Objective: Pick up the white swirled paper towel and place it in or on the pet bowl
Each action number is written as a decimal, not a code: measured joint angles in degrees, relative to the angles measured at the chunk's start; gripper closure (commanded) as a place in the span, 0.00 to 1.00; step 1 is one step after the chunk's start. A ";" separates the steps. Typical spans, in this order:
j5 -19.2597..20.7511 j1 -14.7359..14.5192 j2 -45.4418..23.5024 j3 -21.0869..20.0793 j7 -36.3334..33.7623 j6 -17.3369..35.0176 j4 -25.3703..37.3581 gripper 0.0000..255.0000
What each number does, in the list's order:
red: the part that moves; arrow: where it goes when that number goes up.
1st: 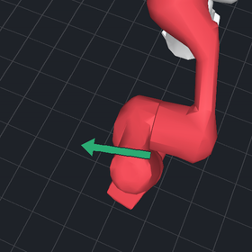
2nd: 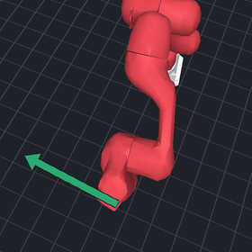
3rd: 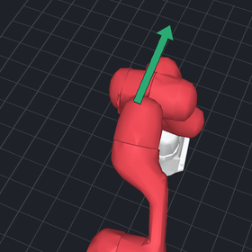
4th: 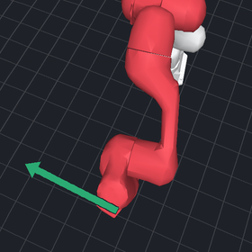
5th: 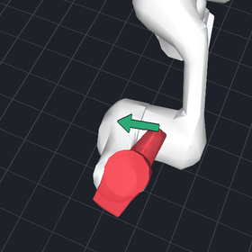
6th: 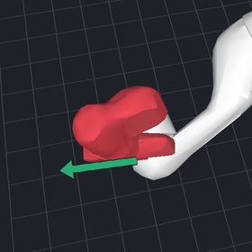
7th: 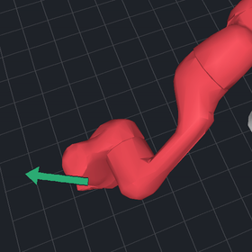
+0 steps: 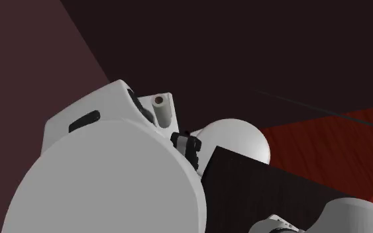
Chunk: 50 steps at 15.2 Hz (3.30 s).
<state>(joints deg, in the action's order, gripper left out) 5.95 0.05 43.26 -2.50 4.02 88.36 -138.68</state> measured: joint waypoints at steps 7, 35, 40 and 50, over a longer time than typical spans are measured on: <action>2.99 1.74 -3.69 4.67 4.11 9.50 -3.93 0.00; -11.55 9.50 -57.75 22.16 38.19 54.74 13.01 0.00; -16.78 12.75 -66.20 19.97 43.11 56.66 19.66 0.00; -19.01 14.13 -70.94 18.39 44.75 60.12 20.85 0.00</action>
<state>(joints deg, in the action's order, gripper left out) -13.06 14.18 -27.68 15.89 48.77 148.48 -117.83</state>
